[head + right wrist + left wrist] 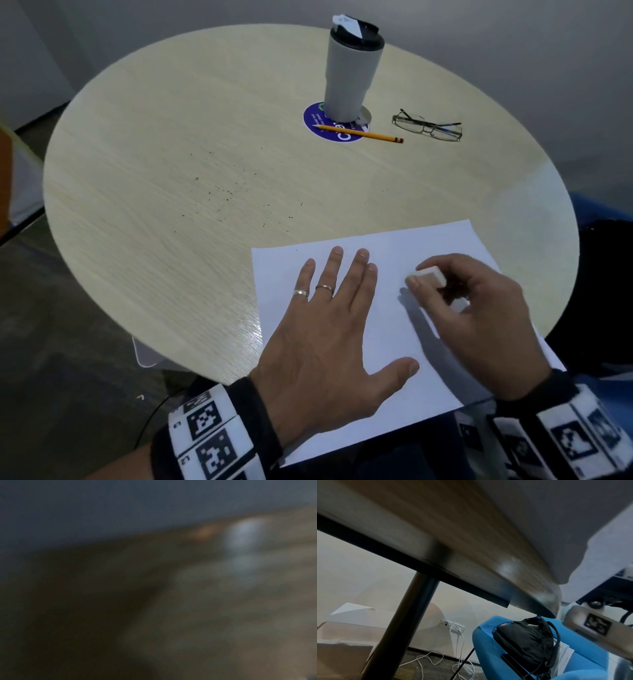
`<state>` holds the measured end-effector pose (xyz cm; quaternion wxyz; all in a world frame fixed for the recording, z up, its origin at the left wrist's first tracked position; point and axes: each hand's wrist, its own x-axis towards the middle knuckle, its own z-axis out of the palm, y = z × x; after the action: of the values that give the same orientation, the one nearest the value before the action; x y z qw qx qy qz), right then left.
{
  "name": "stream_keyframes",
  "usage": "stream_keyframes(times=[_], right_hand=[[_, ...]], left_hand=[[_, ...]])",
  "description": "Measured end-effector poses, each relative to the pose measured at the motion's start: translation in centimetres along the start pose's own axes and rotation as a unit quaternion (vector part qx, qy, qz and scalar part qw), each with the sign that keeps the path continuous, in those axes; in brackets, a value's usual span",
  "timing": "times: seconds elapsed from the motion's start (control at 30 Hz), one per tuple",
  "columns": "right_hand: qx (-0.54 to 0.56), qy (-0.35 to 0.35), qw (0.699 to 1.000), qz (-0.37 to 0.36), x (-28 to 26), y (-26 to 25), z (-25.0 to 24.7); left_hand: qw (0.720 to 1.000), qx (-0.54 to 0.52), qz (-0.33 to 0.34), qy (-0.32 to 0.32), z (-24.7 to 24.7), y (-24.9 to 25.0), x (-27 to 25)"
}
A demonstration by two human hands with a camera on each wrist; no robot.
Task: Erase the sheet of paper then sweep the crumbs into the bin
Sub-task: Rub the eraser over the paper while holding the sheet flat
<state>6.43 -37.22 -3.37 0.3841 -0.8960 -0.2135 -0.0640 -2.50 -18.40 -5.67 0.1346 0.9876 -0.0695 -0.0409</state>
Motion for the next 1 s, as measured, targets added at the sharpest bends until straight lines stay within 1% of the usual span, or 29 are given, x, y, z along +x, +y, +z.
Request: stream_keyframes(times=[0.07, 0.1, 0.13, 0.2, 0.27, 0.3, 0.4, 0.43, 0.53, 0.6, 0.7, 0.73, 0.8, 0.83, 0.93, 1.0], right_hand=[[-0.046, -0.024, 0.997, -0.056, -0.8, -1.0, 1.3], [-0.060, -0.028, 0.996, -0.058, -1.1, -1.1, 1.9], [-0.061, -0.022, 0.997, -0.046, -1.0, -0.8, 2.1], [-0.057, 0.012, 0.998, -0.015, -0.2, 0.7, 1.7], [-0.076, 0.037, 0.996, 0.000, 0.5, 1.6, 1.0], [-0.080, 0.038, 0.996, -0.001, 0.5, 1.4, 1.0], [-0.051, 0.008, 0.998, -0.021, -1.0, -1.0, 2.4], [-0.049, 0.006, 0.998, -0.024, -1.1, -1.1, 2.6], [-0.071, 0.035, 0.997, 0.011, 0.3, 1.3, 1.6], [-0.083, 0.052, 0.995, 0.006, 0.6, 1.6, 1.1], [-0.079, 0.009, 0.996, -0.031, -0.7, -0.1, 2.0], [-0.092, 0.003, 0.995, -0.032, -0.7, -0.1, 2.2], [-0.111, 0.017, 0.994, 0.001, 0.1, 1.1, 1.7], [-0.104, 0.030, 0.994, 0.019, 0.5, 1.7, 1.3], [0.010, 0.049, 0.994, 0.093, 1.0, 2.8, 0.1], [0.103, 0.083, 0.980, 0.151, 1.2, 3.7, -0.5]], left_hand=[[1.000, 0.004, 0.003, 0.005, 0.2, -0.1, 0.0], [1.000, 0.005, 0.002, 0.006, 0.2, -0.1, -0.1], [1.000, 0.004, 0.001, 0.005, 0.3, -0.2, 0.0], [1.000, 0.000, 0.000, 0.002, 0.3, -0.1, 0.0], [1.000, -0.005, 0.001, 0.002, 0.3, -0.1, 0.0], [1.000, -0.006, 0.002, 0.003, 0.3, -0.1, 0.0], [1.000, -0.003, 0.002, 0.008, 0.3, -0.2, 0.1], [1.000, -0.002, 0.001, 0.008, 0.4, -0.2, 0.1], [1.000, -0.004, 0.001, 0.001, 0.5, -0.1, 0.0], [1.000, -0.009, -0.002, 0.006, 0.4, -0.1, 0.0], [1.000, -0.007, -0.002, 0.003, 0.3, 0.0, -0.1], [1.000, -0.006, -0.003, 0.002, 0.2, 0.0, -0.1], [1.000, -0.005, -0.001, -0.003, 0.1, 0.1, -0.1], [1.000, -0.006, -0.003, -0.006, 0.1, 0.1, -0.1], [1.000, -0.008, -0.009, -0.010, -0.2, 0.3, 0.1], [1.000, -0.002, -0.010, -0.012, -0.3, 0.4, 0.2]])
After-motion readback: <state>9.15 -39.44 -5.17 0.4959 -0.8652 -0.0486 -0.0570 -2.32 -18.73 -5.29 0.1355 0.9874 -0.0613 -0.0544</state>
